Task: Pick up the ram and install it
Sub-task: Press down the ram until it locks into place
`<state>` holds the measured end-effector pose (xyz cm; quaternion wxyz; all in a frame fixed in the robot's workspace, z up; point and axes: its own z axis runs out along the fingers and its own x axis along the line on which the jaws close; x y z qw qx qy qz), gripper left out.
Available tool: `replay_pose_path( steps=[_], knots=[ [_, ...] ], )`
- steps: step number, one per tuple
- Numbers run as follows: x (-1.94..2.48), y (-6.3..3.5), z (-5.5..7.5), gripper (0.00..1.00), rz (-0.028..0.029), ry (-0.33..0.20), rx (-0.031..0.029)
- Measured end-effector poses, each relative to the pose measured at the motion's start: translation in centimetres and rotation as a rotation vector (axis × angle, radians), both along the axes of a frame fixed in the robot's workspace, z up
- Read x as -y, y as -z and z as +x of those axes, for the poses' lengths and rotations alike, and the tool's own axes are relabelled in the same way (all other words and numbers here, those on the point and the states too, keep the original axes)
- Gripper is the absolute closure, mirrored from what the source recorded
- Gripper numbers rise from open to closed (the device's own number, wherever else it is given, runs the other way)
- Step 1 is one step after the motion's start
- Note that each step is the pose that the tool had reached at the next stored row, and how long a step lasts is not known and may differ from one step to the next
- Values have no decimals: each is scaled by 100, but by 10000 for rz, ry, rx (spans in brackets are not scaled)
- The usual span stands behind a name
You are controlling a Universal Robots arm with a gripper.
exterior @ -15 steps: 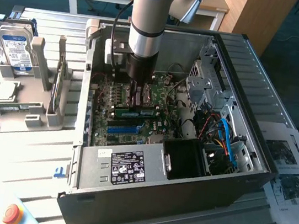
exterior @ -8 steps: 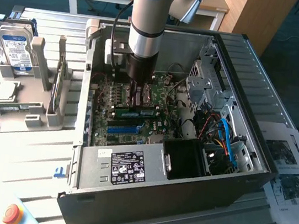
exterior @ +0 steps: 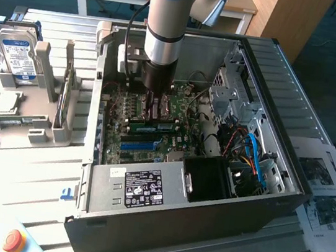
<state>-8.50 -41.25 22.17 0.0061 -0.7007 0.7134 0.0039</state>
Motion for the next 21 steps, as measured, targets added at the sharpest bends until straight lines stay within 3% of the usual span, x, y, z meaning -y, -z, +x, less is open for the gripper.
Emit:
replay_pose_path(
  steps=[9, 21],
  knots=[
    [-1, -13, 2, 90, 11, -2, 11],
    [0, -124, 0, 90, 2, 0, 1]
  ],
)
